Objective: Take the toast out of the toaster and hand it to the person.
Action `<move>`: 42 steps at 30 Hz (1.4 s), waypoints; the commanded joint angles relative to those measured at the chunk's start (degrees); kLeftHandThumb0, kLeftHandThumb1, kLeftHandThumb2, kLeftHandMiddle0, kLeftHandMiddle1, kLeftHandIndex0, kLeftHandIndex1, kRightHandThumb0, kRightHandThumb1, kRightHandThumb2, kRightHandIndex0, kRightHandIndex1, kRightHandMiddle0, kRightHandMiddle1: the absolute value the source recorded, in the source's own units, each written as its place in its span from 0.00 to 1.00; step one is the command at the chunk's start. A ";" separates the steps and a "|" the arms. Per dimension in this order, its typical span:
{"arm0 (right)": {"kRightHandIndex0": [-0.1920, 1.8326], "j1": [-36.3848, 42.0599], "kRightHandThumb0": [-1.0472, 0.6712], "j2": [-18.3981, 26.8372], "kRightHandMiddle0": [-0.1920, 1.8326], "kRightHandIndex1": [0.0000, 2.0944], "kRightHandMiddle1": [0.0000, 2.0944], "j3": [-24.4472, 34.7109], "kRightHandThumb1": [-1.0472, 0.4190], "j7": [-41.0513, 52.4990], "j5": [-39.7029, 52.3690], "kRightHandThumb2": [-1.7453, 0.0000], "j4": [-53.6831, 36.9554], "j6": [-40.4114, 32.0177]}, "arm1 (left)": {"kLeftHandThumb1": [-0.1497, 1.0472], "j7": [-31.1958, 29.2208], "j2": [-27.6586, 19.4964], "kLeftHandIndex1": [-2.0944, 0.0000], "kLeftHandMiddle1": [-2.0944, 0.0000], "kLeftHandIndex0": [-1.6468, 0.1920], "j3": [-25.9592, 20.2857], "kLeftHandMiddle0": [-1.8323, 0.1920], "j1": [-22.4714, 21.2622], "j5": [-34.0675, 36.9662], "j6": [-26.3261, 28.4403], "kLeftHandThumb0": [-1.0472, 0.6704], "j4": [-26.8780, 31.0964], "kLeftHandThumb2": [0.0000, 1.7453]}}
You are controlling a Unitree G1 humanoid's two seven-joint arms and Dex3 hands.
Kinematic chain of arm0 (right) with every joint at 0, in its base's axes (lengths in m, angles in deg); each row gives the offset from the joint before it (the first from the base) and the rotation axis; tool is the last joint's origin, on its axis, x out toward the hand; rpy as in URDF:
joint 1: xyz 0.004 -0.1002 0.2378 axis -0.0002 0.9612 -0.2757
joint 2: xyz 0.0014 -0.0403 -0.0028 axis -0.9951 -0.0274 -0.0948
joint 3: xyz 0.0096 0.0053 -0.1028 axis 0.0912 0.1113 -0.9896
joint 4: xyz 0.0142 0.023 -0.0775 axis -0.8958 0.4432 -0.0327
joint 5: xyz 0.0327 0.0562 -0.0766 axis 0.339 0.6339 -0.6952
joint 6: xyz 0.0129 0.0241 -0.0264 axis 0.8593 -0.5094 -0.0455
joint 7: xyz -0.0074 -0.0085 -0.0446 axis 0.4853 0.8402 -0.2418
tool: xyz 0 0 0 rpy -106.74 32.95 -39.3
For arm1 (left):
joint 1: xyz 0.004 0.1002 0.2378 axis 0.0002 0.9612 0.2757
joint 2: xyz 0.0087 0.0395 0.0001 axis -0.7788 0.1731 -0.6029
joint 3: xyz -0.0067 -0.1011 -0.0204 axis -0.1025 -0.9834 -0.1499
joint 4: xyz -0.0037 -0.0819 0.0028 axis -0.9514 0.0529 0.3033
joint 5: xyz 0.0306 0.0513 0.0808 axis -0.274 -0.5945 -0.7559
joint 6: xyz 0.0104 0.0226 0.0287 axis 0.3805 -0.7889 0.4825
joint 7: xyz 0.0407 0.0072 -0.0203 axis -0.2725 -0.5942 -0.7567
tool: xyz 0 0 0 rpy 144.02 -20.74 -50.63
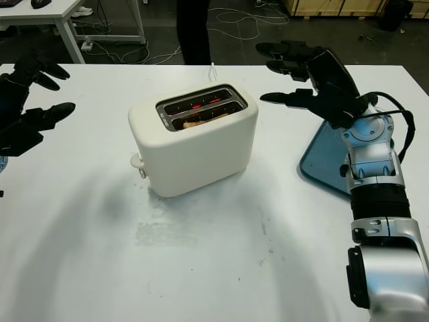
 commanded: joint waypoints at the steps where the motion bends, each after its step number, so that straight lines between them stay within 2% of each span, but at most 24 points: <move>1: 0.37 -0.13 0.49 0.46 0.36 0.00 0.00 0.17 0.18 -0.14 0.16 1.00 -1.05 -1.02 | 0.89 0.11 -0.12 0.23 0.17 0.90 -0.16 0.91 -0.02 0.38 -0.65 0.00 -0.31 0.26; 13: 0.36 -0.08 0.53 0.12 0.36 0.00 0.00 0.58 0.18 0.28 1.09 1.00 -0.61 -0.84 | 0.89 0.43 -0.13 0.23 0.17 0.90 -0.07 0.91 0.13 0.01 -0.31 0.00 0.02 0.27; 25: 0.37 -0.03 0.49 0.26 0.36 0.00 0.00 0.46 0.19 -0.11 0.55 1.00 -0.47 -0.46 | 0.89 0.43 -0.21 0.22 0.17 0.90 -0.12 0.91 0.36 0.01 -0.06 0.00 0.46 0.27; 42: 0.36 -0.48 0.48 0.19 0.36 0.00 0.00 0.58 0.19 0.13 0.86 1.00 0.06 0.05 | 0.89 0.16 0.03 0.23 0.17 0.90 -0.12 0.91 -0.39 0.39 -0.33 0.00 -0.07 0.26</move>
